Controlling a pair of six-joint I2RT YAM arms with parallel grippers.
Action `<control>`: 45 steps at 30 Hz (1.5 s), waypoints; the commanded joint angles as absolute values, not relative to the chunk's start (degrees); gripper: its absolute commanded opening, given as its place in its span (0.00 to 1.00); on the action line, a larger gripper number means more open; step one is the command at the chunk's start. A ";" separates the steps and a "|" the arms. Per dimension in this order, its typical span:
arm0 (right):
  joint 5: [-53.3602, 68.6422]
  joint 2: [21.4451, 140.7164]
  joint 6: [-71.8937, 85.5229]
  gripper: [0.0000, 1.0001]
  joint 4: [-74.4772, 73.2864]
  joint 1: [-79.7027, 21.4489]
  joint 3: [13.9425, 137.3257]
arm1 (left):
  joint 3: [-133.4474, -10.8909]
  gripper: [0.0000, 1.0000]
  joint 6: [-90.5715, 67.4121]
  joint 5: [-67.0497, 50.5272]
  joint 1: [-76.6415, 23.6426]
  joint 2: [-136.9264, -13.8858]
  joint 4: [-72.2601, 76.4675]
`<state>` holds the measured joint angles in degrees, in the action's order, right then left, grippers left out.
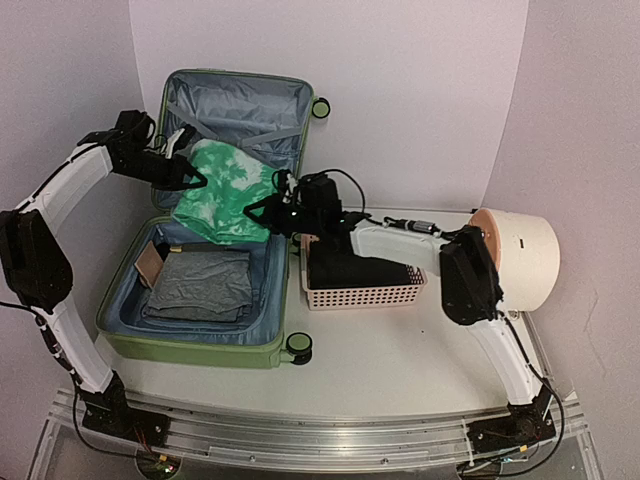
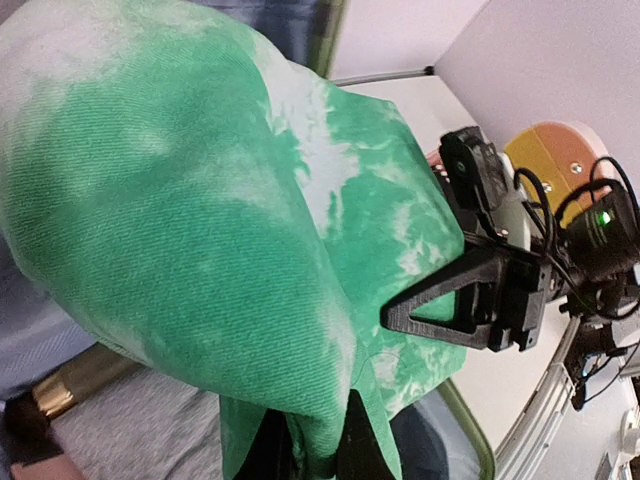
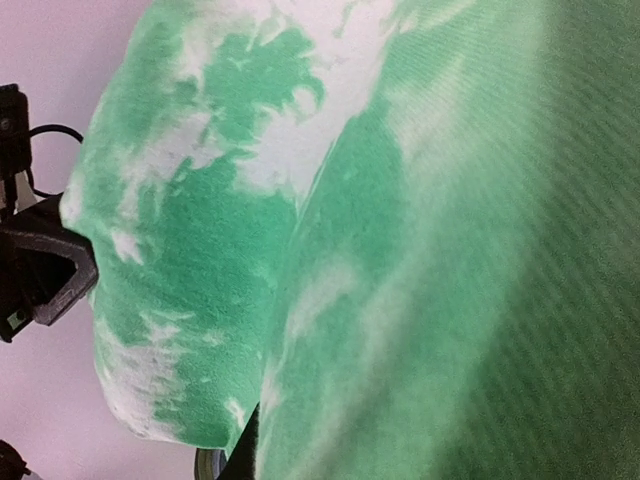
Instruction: Open, take out, and arrange the luggage
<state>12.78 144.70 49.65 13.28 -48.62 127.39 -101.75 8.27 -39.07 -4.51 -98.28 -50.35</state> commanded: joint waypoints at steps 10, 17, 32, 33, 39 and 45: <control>25.05 105.45 35.16 0.00 1.16 -26.19 89.49 | -116.14 0.00 -2.98 -42.84 -31.99 -115.44 -37.27; 28.38 103.79 26.58 0.00 -11.40 -16.65 83.96 | -118.48 0.00 -10.91 -43.45 -35.33 -124.80 -33.34; 28.59 114.33 21.50 0.00 -14.21 -12.81 87.09 | -103.11 0.00 -9.37 -37.15 -35.38 -125.73 -30.02; 28.27 114.89 21.56 0.00 -14.28 -12.80 87.58 | -103.76 0.00 -8.98 -36.26 -35.34 -126.18 -30.16; 19.46 114.35 19.35 0.20 -19.45 -12.92 88.48 | -103.58 0.03 -7.43 -31.64 -35.39 -127.26 -30.73; 8.45 110.67 13.71 0.47 -28.56 -14.37 91.61 | -106.03 0.44 -0.78 -31.54 -35.33 -125.70 -38.49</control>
